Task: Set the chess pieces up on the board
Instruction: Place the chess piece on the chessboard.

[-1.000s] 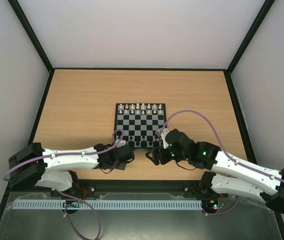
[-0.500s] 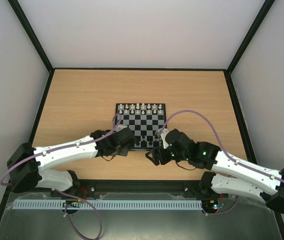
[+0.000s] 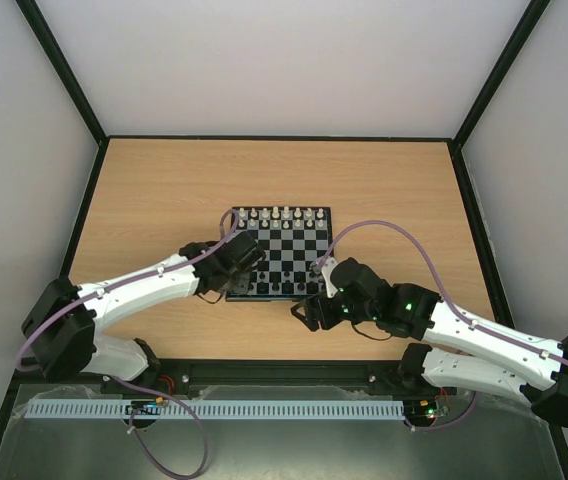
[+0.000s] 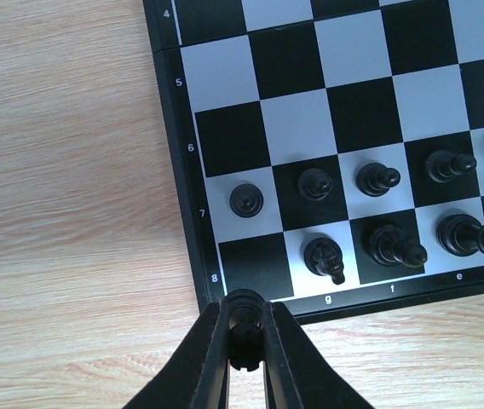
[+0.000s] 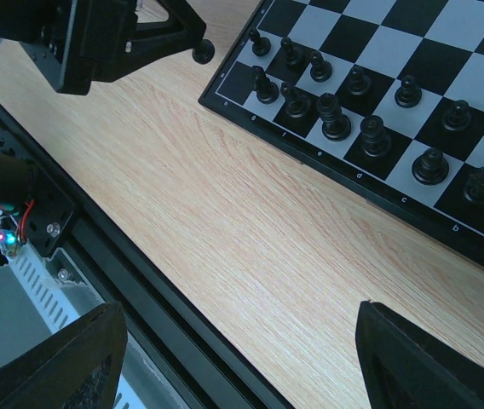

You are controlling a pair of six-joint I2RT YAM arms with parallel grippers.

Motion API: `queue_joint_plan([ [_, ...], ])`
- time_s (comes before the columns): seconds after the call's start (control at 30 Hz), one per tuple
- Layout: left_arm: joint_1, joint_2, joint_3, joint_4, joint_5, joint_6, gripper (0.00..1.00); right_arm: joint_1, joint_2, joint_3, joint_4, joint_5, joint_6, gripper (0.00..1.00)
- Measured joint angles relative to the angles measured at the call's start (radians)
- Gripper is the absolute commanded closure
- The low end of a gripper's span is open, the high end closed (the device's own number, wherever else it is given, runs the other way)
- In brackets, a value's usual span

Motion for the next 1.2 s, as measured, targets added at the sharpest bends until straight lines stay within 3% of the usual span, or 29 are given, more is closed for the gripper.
queue_joint_plan([
  [1.2, 0.005, 0.105, -0.059, 0.135, 0.031, 0.023, 0.89, 0.0, 0.001, -0.007, 0.014, -0.02, -0.003, 0.25],
])
